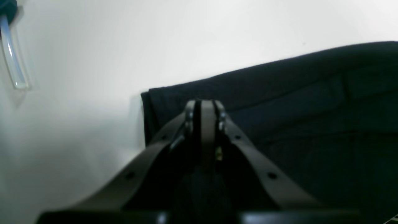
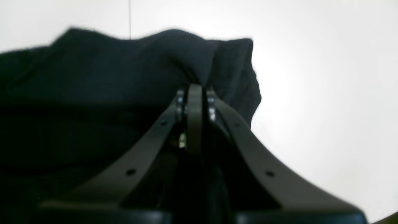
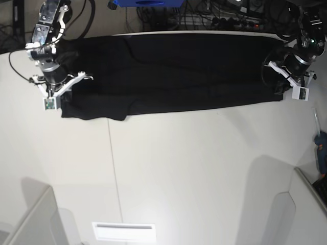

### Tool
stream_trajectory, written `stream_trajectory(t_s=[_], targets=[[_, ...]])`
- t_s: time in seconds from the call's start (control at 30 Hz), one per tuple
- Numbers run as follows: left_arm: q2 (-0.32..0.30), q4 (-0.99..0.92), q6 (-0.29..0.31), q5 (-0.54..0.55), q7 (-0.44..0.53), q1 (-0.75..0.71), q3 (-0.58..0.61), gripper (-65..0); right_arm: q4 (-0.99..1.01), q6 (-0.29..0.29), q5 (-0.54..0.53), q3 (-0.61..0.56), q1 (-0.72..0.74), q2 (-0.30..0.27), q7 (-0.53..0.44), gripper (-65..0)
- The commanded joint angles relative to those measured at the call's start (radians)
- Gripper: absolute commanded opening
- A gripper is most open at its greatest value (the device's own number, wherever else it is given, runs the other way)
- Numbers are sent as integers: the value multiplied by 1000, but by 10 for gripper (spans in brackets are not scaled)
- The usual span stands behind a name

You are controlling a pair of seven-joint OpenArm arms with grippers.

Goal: Fold the T-shirt properly
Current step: 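Lift and fold the hem edge over onto the shoulder edge, then release and reposition both grippers at the folded strip's corners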

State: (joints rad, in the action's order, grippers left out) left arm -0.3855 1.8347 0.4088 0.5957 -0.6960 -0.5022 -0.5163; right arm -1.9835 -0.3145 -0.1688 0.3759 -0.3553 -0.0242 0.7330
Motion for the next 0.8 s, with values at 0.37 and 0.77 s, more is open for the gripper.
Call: stream_trajectory(t_s=[0.37, 0.77], targets=[[-16, 16, 5, 7, 22, -42, -67, -650, -33, -2, -5, 21, -67, 16, -33, -650], [-16, 18, 5, 7, 22, -59, -72, -650, -47, -2, -5, 21, -106, 43, -36, -650]])
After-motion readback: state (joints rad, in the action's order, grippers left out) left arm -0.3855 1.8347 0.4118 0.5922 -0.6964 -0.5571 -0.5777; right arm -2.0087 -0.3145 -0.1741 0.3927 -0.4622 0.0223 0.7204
